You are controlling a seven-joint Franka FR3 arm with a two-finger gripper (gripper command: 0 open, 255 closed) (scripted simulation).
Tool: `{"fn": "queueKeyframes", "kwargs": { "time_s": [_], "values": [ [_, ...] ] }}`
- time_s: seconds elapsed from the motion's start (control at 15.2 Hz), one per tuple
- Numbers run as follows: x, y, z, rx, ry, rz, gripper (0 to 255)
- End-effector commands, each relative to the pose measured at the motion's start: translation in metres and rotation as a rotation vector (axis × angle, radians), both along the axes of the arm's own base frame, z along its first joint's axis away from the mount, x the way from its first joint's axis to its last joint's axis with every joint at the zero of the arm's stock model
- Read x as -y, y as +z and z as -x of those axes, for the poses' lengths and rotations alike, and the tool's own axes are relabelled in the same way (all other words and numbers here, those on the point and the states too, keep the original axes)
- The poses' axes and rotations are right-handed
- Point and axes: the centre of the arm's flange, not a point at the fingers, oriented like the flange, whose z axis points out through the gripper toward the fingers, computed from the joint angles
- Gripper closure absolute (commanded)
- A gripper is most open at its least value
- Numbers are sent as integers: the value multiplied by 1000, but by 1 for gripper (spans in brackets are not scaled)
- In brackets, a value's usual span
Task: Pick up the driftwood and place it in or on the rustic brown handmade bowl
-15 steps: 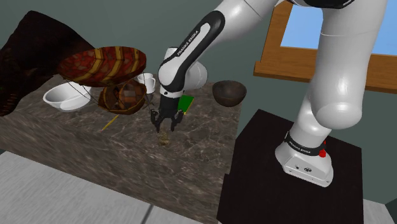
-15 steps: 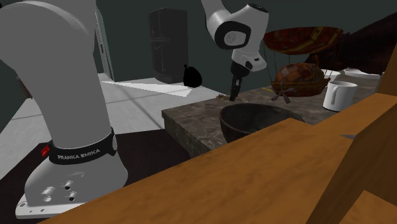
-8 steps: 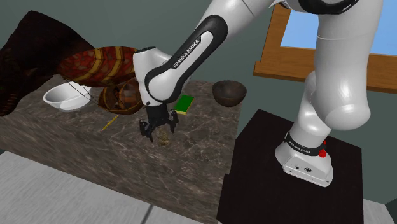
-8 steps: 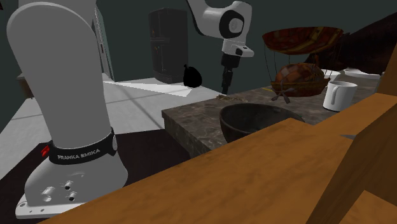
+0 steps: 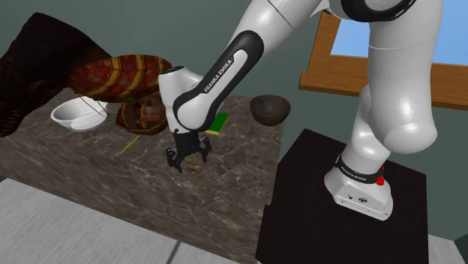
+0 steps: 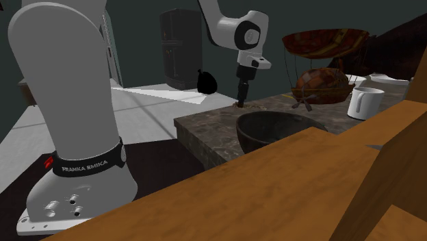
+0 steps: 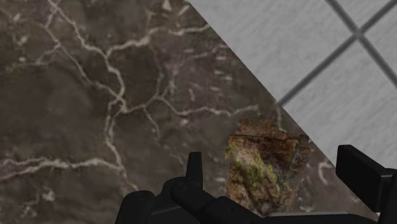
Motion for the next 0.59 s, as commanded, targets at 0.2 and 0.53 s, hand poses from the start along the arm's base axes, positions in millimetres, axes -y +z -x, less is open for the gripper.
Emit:
{"fn": "queueKeyframes", "kwargs": {
  "time_s": [0.2,0.53],
  "values": [
    [0,0,0,0,0,0,0],
    [0,0,0,0,0,0,255]
  ]
}}
